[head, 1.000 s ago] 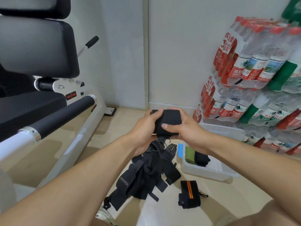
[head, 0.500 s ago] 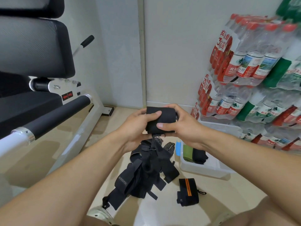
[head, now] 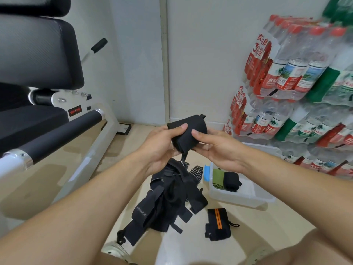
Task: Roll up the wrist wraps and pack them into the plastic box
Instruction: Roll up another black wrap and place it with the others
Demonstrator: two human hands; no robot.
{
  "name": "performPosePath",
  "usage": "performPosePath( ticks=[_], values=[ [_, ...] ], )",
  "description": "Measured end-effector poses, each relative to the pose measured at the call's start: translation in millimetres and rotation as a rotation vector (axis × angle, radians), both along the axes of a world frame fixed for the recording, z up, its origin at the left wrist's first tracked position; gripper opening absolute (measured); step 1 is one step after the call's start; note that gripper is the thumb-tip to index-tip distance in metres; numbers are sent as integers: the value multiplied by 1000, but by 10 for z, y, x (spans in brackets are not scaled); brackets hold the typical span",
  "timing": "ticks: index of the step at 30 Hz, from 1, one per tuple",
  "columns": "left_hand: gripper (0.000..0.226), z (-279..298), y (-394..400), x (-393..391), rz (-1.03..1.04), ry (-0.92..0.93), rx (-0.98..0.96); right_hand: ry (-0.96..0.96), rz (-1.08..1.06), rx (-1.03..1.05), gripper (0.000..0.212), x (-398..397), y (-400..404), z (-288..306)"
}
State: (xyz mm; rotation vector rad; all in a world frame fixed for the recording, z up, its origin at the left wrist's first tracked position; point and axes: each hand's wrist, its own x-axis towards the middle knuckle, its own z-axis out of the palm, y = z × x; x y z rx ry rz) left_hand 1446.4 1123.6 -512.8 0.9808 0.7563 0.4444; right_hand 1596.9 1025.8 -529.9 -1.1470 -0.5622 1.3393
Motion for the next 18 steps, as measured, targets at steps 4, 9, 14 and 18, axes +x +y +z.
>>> performPosePath(
  ticks=[4,9,14,18],
  values=[
    [31,-70,-57,81,-20,132,136,-49,-121,-44,60,58,-19,-76],
    [38,-231,-158,209,-157,379,253,-112,-233,-128,51,174,-81,-171],
    [31,-375,-279,422,-191,460,349,-227,-147,-280,23,349,-265,-230],
    [29,-426,-405,638,-220,498,402,-265,-156,-330,17,502,-387,-299]
  ],
)
